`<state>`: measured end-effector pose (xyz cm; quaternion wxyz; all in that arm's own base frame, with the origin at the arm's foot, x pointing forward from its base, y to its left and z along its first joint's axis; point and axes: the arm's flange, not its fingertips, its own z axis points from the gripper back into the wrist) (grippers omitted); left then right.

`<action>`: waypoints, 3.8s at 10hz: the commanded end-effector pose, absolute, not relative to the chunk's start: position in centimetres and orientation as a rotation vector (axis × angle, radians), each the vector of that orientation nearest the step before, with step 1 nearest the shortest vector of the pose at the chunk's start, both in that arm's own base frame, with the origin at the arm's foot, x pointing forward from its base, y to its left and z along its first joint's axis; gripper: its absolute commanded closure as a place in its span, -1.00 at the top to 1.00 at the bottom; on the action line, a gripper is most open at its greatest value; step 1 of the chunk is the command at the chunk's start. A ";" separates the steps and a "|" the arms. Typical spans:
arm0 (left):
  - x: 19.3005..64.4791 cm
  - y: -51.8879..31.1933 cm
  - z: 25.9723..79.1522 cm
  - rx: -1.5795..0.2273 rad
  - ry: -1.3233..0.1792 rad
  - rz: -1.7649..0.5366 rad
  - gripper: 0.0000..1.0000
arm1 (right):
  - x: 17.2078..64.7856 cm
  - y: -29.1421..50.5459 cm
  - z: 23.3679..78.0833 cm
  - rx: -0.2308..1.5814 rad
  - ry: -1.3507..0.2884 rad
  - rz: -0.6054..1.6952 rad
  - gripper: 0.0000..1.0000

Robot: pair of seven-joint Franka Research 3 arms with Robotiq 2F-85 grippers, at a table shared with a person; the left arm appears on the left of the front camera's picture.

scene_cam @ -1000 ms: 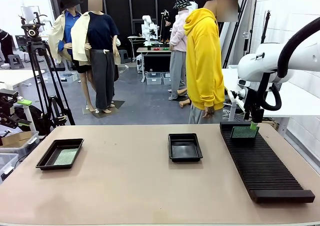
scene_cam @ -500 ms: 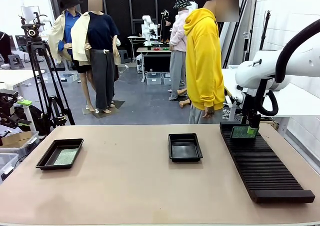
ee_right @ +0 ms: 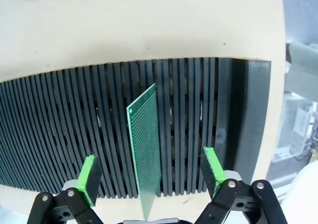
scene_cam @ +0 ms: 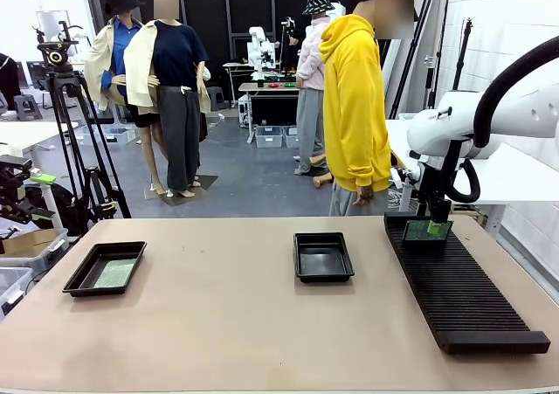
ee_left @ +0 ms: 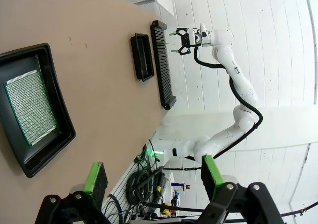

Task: Inspect and transfer BCBs to ESD trays.
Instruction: Pick up the Blank PCB from the PCB Rack and place it in the right ESD tray.

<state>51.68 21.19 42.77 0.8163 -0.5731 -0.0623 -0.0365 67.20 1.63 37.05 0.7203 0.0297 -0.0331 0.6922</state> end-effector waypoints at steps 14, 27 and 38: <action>51.6 21.1 43.0 -1.211 -0.118 -0.070 1.00 | 67.5 1.3 37.2 0.055 -0.079 1.528 -1.00; 51.6 21.1 43.0 -1.211 -0.118 -0.070 1.00 | 65.4 2.3 43.8 -0.075 -0.041 1.514 -1.00; 51.6 21.1 43.0 -1.211 -0.118 -0.070 1.00 | 59.1 12.0 51.3 0.156 0.010 0.402 -1.00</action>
